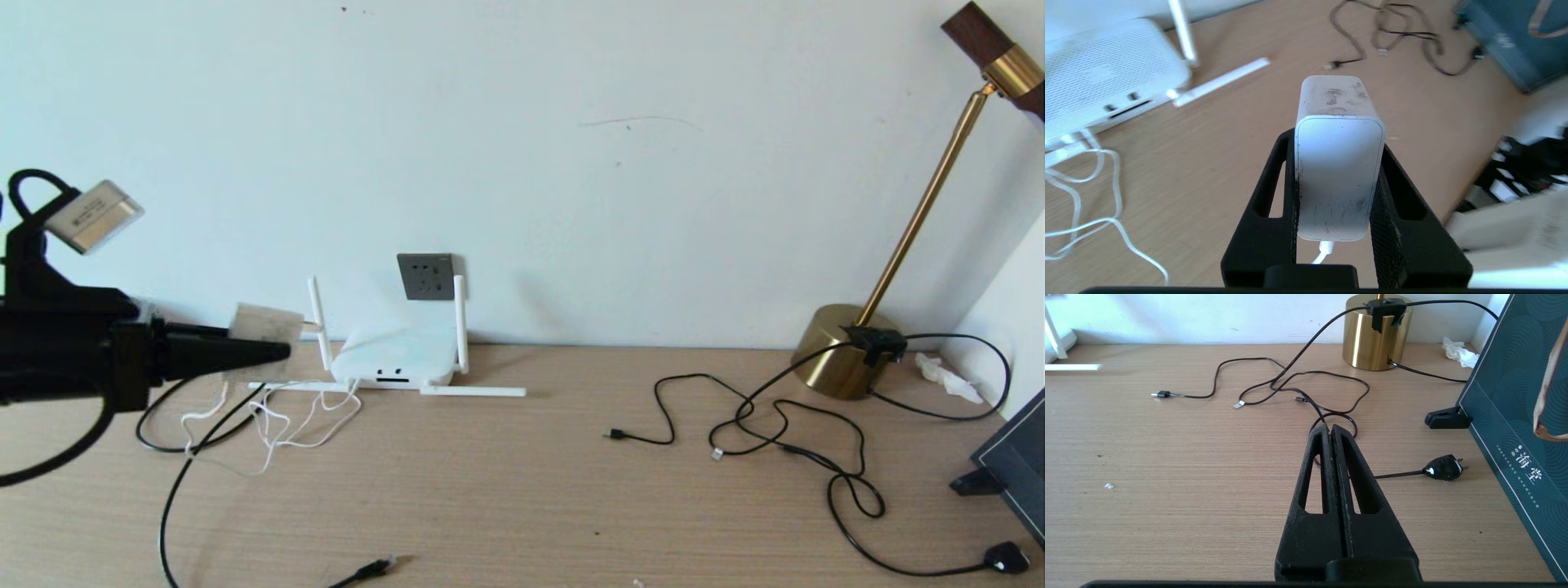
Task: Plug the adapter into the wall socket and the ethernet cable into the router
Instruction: Align plug and socket
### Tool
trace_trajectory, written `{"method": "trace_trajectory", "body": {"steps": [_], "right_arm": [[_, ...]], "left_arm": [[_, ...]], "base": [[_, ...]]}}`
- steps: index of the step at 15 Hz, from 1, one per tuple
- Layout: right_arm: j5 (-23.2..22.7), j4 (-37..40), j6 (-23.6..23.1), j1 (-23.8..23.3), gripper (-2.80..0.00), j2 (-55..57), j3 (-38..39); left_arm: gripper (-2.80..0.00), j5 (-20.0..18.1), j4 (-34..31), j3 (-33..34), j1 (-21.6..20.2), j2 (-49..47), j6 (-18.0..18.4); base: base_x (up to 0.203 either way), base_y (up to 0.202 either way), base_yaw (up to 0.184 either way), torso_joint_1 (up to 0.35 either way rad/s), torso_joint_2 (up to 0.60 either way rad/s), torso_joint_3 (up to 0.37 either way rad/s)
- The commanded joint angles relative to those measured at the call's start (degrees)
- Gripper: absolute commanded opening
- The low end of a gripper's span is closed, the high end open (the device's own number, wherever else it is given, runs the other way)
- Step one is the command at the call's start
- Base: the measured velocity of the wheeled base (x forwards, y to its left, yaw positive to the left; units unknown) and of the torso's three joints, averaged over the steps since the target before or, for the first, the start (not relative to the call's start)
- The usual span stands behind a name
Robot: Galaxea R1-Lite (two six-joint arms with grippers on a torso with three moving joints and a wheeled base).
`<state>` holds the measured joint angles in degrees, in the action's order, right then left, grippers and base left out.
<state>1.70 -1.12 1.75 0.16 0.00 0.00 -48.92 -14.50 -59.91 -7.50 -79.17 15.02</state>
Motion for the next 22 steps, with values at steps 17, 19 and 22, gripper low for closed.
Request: {"method": "trace_trajectory", "body": {"steps": [17, 19, 22], "right_arm": [[0.00, -0.03, -0.05, 0.02, -2.80, 0.06, 0.00], [0.01, 0.02, -0.08, 0.02, -2.80, 0.00, 0.00], [0.06, -0.03, -0.08, 0.02, -2.80, 0.00, 0.00]], "left_arm": [[-2.80, 32.96, 53.53, 27.56, 13.47, 1.38, -16.33], [-2.80, 33.45, 53.53, 27.59, 13.47, 1.00, -16.33], [-2.80, 33.45, 53.61, 28.62, 13.56, 1.03, -16.42]], "base": [[0.000, 0.000, 0.000, 0.000, 0.00, 0.000], [0.000, 0.000, 0.000, 0.000, 0.00, 0.000], [0.000, 0.000, 0.000, 0.000, 0.00, 0.000]]}}
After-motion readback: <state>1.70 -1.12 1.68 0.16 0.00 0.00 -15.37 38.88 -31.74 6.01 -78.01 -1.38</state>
